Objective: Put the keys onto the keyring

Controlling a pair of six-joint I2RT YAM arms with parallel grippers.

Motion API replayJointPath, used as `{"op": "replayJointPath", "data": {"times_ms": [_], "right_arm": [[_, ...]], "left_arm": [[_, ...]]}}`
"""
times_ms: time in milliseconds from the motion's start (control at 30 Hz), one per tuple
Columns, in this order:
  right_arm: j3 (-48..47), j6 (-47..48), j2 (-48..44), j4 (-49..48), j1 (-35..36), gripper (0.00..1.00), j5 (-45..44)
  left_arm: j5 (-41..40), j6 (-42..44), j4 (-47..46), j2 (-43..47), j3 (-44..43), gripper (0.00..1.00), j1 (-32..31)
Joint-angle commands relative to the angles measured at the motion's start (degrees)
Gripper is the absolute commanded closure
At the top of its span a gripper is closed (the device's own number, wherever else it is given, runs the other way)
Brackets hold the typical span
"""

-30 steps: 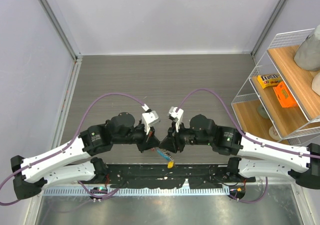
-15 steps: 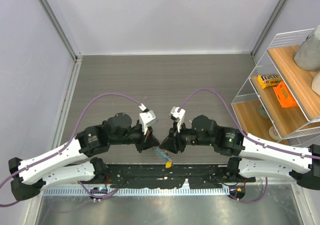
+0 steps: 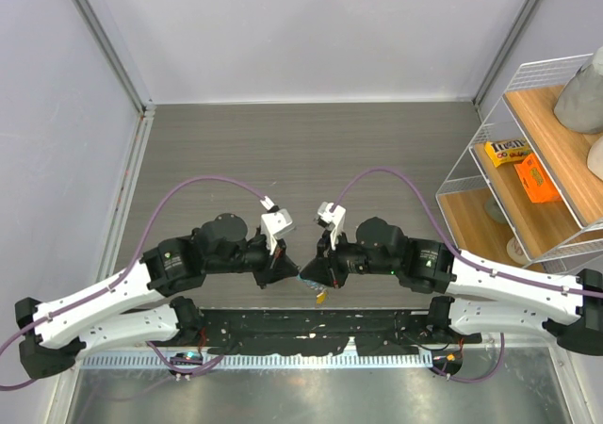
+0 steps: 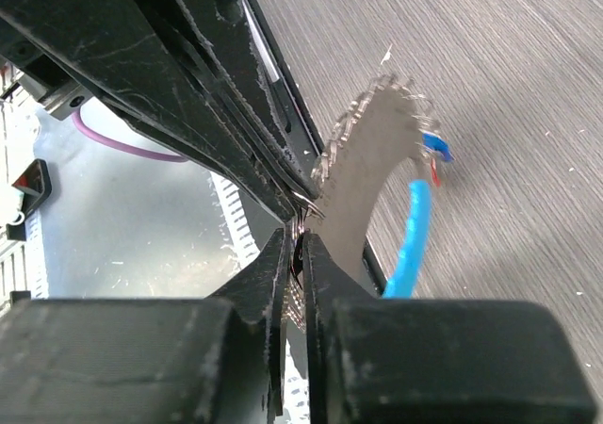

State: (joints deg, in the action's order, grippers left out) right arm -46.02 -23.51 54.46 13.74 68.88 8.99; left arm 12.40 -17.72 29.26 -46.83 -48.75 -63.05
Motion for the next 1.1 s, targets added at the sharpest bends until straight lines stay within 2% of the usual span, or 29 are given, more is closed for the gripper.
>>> {"op": "replayJointPath", "data": {"times_ms": [0, 200, 300, 400, 500, 600, 667, 700, 1067], "right_arm": [[-0.21, 0.13, -0.93, -1.52, 0.37, 0.94, -0.47], [0.49, 0.65, -3.65, -1.17, 0.38, 0.94, -0.38], [1.11, 0.83, -5.67, -1.43, 0.38, 0.94, 0.14], [1.72, 0.74, -7.34, -2.48, 0.46, 0.94, 1.55], [1.90, 0.57, -8.66, -3.19, 0.46, 0.94, 2.43], [1.64, 0.39, -10.24, -3.63, 0.46, 0.94, 3.05], [1.81, 0.22, -11.12, -3.98, 0.46, 0.94, 2.87], [1.72, 0.13, -11.21, -4.16, 0.46, 0.94, 2.78], [0.67, -1.72, -14.03, -6.53, 0.55, 0.94, -0.03]], "left_arm": [[-0.45, -0.21, -2.28, 1.74, -3.10, 1.00, -0.32], [-2.20, -1.70, -2.18, 3.58, -2.40, 1.00, -0.23], [-1.86, -3.37, -3.24, 5.08, -1.44, 0.91, -0.23], [-1.60, -4.87, -4.20, 6.31, -0.73, 0.76, -0.23], [-0.54, -6.27, -5.34, 7.63, -0.12, 0.67, -0.23], [-0.89, -7.77, -6.23, 9.03, 0.67, 0.48, -0.23], [-1.24, -8.82, -7.19, 9.65, 1.20, 0.05, -0.23], [-0.98, -9.26, -7.89, 9.74, 1.38, 0.00, -0.23], [5.61, -11.73, -15.62, 8.69, 2.96, 0.00, -0.23]]}}
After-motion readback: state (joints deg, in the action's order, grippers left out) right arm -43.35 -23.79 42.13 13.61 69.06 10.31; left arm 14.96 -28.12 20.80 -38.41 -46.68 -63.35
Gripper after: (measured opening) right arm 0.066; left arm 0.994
